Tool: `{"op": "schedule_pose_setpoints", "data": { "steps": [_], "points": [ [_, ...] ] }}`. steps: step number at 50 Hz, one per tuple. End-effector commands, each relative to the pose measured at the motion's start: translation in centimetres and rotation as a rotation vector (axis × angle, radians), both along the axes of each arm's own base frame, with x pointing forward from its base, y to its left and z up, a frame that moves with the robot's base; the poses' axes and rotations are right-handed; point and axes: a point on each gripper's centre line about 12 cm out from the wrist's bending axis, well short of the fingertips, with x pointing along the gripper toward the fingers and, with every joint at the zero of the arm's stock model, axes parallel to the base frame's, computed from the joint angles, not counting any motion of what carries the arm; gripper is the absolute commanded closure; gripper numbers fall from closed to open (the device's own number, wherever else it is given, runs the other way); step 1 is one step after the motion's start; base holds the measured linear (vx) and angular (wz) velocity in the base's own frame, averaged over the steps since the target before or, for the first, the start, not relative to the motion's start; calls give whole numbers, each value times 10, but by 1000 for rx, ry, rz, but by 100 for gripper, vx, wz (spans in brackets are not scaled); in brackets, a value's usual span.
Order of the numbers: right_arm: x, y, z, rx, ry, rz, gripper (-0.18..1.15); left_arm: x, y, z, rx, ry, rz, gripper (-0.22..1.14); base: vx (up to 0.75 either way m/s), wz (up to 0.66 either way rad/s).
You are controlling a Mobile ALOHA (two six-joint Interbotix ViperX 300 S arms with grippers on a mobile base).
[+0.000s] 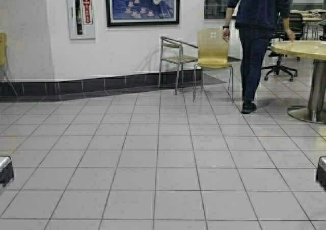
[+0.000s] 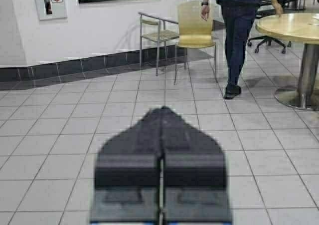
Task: Push the chairs under the table
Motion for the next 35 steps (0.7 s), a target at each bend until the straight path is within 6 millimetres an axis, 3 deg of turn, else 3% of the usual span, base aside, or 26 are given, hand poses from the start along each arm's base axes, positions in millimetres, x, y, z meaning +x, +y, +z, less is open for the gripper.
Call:
{"op": "schedule_pose_setpoints", "data": {
  "steps": [1,6,35],
  "points": [
    [1,1,-1,9,9,6,98,0,-2,-4,-13,51,-12,94,0,0],
    [0,1,-3,12,43,6,92,0,-2,0,-10,41,-12,88,0,0],
    [2,1,-2,1,64,6,93,-2,-2,-5,-38,49,-14,89,5,-1]
  ]
}}
